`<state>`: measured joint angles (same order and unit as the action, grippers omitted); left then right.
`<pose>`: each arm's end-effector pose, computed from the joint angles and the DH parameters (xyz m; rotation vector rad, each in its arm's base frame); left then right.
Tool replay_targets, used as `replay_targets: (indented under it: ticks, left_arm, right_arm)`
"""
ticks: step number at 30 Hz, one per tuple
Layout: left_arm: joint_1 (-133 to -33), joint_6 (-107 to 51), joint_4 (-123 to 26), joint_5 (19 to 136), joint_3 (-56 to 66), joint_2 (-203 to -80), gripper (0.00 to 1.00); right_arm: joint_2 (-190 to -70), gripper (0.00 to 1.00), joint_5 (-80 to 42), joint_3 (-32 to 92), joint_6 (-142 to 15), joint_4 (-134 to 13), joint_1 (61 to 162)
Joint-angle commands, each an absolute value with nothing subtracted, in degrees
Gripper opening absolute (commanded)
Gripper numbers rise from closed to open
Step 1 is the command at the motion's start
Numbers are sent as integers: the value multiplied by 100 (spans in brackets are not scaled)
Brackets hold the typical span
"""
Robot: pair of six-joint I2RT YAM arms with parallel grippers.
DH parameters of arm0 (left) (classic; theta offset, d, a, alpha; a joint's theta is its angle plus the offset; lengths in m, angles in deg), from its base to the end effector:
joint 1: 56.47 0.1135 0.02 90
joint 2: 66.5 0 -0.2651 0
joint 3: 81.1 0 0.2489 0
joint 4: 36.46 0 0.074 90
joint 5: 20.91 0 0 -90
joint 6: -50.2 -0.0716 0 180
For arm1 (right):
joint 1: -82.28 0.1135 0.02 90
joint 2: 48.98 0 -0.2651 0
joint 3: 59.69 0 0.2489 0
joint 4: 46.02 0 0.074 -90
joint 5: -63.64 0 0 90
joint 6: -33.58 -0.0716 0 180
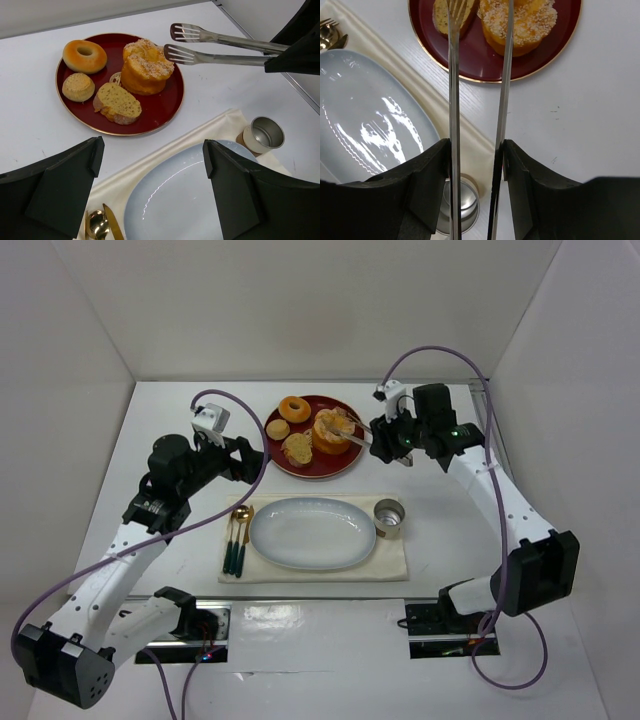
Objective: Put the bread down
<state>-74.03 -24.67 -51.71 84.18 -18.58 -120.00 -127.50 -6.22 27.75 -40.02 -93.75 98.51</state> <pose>0.2331 -0.0933 0.3501 0.2387 1.7010 -0.6472 0.3034 0.1140 0.3234 -0.8049 2.0776 0.3927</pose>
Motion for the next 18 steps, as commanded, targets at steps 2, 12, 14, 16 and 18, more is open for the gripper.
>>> replay_targets:
  ticks: [2, 12, 14, 16, 18]
  left_arm:
    - [-7431, -2539, -4970, 8395, -1873, -11985, 100]
    - [-7431, -2592, -4970, 8395, -1873, -11985, 100]
    - [-7431, -2592, -4970, 8395, -1873, -11985, 100]
    - [-7431, -2592, -4970, 8395, -1873, -11985, 100]
    - [-7431, -2592, -4970, 8395, -1873, -11985, 100]
  right_arm:
    - [-12816, 55, -614, 2712, -3850, -9196, 10056]
    - [-13097, 55, -1097, 2414, -3682, -9092, 10460]
    - [-13098, 55, -1151, 2413, -3682, -9021, 10460]
    - [-13159, 55, -1203, 2361, -3682, -8968, 10460]
    - [-13212, 55, -1282, 2361, -3630, -8907, 10513]
